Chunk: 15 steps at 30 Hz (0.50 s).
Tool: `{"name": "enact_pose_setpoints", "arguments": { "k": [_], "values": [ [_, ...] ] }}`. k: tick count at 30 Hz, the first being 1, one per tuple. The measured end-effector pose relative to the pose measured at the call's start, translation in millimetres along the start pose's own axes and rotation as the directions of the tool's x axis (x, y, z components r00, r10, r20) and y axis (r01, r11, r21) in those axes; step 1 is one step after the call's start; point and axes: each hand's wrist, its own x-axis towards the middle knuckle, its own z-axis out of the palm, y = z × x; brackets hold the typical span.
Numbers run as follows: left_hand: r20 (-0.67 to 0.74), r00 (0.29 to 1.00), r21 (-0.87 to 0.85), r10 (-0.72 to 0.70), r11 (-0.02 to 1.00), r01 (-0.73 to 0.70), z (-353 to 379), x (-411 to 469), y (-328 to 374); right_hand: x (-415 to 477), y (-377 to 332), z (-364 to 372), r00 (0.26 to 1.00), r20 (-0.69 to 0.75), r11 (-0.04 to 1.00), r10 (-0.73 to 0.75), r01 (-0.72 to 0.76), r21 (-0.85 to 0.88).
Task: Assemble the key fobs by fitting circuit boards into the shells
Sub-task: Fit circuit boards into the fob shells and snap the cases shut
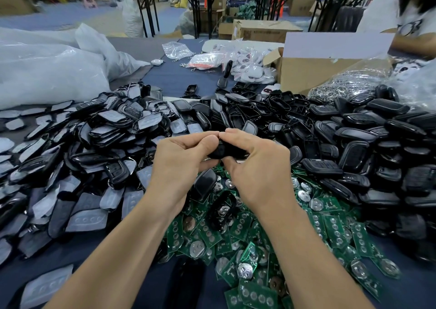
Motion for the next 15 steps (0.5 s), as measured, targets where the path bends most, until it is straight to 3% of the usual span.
{"name": "enact_pose_setpoints", "arguments": {
  "k": [11, 15],
  "values": [
    [-0.049, 0.999, -0.061, -0.010, 0.998, 0.007, 3.9, 0.9, -4.5, -3.3, -7.3, 0.1, 1.000, 0.012, 0.994, 0.015, -0.014, -0.110],
    [0.065, 0.998, -0.121, -0.018, 0.992, 0.026, -1.2, 2.1, -3.8, -0.1, -4.8, -2.3, 0.996, -0.050, 0.997, 0.067, -0.069, -0.041]
  ]
}}
